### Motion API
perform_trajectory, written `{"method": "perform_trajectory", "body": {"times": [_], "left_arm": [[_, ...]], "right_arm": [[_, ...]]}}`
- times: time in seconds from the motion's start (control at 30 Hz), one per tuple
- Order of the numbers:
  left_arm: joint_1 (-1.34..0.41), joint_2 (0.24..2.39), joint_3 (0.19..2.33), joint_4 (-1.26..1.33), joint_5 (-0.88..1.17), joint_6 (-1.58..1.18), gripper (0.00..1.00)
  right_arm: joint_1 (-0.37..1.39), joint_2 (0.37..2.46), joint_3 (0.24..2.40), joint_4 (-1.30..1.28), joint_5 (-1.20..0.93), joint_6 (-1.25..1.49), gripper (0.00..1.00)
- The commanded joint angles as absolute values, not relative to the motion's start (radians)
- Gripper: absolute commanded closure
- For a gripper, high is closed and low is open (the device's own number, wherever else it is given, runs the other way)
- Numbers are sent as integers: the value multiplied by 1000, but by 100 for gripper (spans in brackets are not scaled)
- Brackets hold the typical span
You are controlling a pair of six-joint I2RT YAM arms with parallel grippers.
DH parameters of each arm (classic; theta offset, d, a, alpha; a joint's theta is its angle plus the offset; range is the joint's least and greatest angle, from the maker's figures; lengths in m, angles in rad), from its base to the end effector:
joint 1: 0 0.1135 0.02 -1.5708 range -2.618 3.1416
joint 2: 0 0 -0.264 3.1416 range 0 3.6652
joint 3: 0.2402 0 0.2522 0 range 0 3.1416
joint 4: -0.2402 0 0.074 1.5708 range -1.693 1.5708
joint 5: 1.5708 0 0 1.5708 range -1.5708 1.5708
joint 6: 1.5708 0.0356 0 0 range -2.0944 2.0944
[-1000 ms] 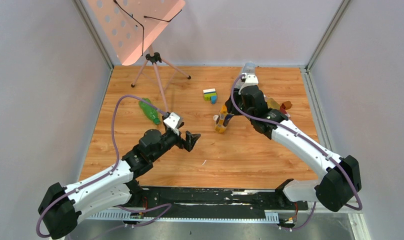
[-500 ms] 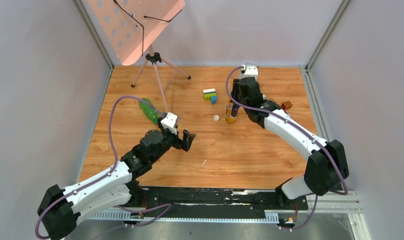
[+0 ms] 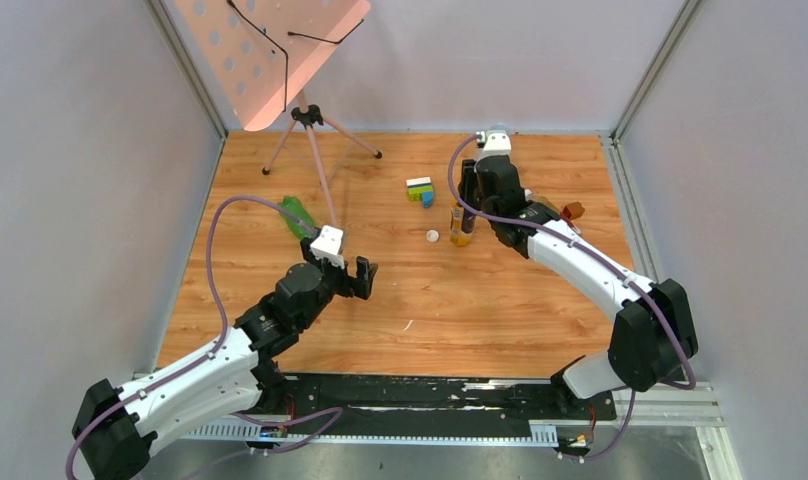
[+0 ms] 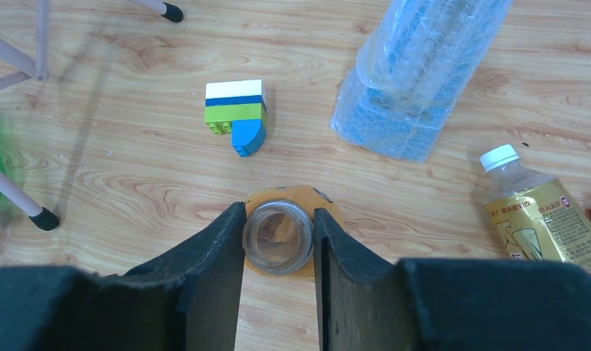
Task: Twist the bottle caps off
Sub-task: Place the plastic bottle at the center of the board.
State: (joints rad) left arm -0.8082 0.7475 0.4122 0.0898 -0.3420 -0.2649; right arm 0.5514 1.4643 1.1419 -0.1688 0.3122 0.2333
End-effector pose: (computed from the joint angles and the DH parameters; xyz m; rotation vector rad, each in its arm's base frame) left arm 0.1342 -0.1232 0.2429 0.2505 1.8077 -0.4530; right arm 0.2940 0.1680 0.3044 -0.1326 2.0362 0.1700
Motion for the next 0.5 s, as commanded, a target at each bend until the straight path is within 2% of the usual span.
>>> {"method": "perform_trajectory", "body": {"times": [0.0, 0.07, 0.47], "left_arm": [[-805, 729, 403, 87, -389, -289, 0], [-805, 727, 401, 86, -393, -291, 0], [-805, 710, 394, 71, -404, -287, 0]], "right_arm": [[560, 1475, 1142, -189, 287, 231, 72], [561, 1477, 1149, -189, 282, 229, 68], [560, 1522, 1203, -230, 280, 232, 60]]}}
